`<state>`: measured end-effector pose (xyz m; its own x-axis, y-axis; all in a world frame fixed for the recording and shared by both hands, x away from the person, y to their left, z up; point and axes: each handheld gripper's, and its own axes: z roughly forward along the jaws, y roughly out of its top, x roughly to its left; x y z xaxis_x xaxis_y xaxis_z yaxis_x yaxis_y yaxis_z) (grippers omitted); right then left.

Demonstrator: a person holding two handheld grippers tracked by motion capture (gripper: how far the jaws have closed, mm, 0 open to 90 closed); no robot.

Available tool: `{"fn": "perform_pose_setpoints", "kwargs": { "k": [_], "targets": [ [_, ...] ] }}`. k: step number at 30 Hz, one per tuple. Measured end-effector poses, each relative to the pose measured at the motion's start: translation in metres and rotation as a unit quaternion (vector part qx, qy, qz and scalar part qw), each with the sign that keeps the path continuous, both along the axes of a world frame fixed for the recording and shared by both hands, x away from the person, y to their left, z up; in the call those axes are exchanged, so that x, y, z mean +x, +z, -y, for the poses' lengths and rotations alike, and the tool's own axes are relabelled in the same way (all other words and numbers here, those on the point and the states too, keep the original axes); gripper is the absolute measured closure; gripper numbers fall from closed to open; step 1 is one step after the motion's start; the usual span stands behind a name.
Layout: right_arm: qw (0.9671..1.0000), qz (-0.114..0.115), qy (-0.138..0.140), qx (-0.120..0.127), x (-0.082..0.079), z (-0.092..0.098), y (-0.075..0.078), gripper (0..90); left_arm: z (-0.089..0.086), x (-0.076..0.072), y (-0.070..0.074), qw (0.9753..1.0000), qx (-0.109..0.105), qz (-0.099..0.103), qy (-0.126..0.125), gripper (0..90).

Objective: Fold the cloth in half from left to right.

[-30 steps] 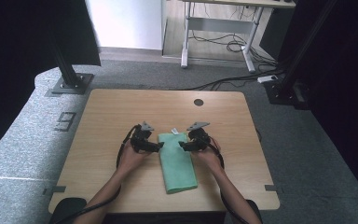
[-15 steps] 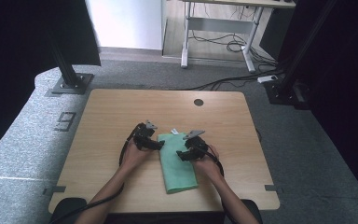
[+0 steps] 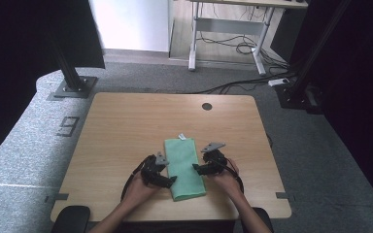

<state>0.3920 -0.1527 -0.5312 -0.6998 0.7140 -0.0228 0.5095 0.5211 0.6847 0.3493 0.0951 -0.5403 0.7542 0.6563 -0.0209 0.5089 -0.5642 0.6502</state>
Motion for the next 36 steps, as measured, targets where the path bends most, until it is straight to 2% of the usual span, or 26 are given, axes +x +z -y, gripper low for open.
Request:
{"fn": "perform_pose_setpoints", "kwargs": {
  "k": [1, 2, 3, 8, 16, 20, 25, 28, 30, 32, 36],
  "targets": [
    [1.0, -0.001, 0.0, 0.0, -0.005, 0.004, -0.001, 28.5, 0.0, -0.009, 0.0, 1.0, -0.003, -0.002, -0.004, 14.6],
    [1.0, -0.001, 0.0, 0.0, -0.005, 0.004, -0.001, 28.5, 0.0, -0.009, 0.0, 1.0, -0.003, -0.002, -0.004, 14.6],
    [1.0, -0.005, -0.002, 0.0, -0.009, 0.007, -0.003, 28.5, -0.001, -0.017, -0.001, 0.9999, -0.014, -0.006, -0.004, 14.6],
    [0.9999, -0.013, -0.006, 0.001, -0.015, 0.009, -0.009, 27.8, -0.004, -0.025, -0.004, 0.9999, -0.012, -0.002, -0.004, 14.2],
    [0.9998, -0.004, -0.015, -0.01, -0.009, -0.001, -0.01, 24.5, -0.018, -0.006, -0.004, 0.9999, -0.004, 0.002, 0.015, 12.7],
    [0.9997, -0.002, -0.024, -0.006, 0.002, -0.011, -0.011, 24.1, -0.03, 0.008, -0.003, 0.9995, 0.001, 0.002, 0.03, 12.5],
    [0.9995, 0.003, -0.031, -0.003, 0.015, -0.024, -0.011, 24.1, -0.044, 0.026, -0.002, 0.9986, 0.009, 0.012, 0.05, 12.3],
    [0.9993, 0.005, -0.037, -0.003, 0.019, -0.028, -0.012, 24.1, -0.046, 0.029, -0.001, 0.9985, 0.011, 0.013, 0.052, 13.7],
    [0.9991, 0.005, -0.041, -0.004, 0.022, -0.031, -0.012, 24.1, -0.044, 0.021, 0.002, 0.9992, 0.009, 0.008, 0.039, 14.6],
    [0.999, 0.005, -0.045, -0.003, 0.024, -0.033, -0.012, 24.1, -0.041, 0.007, 0.004, 0.9995, 0.024, 0.009, 0.018, 14.6],
    [0.9989, 0.003, -0.046, 0.002, 0.025, -0.032, -0.012, 24.0, -0.041, -0.004, 0.004, 0.9993, 0.034, 0.011, 0.007, 14.6]
  ]
}}
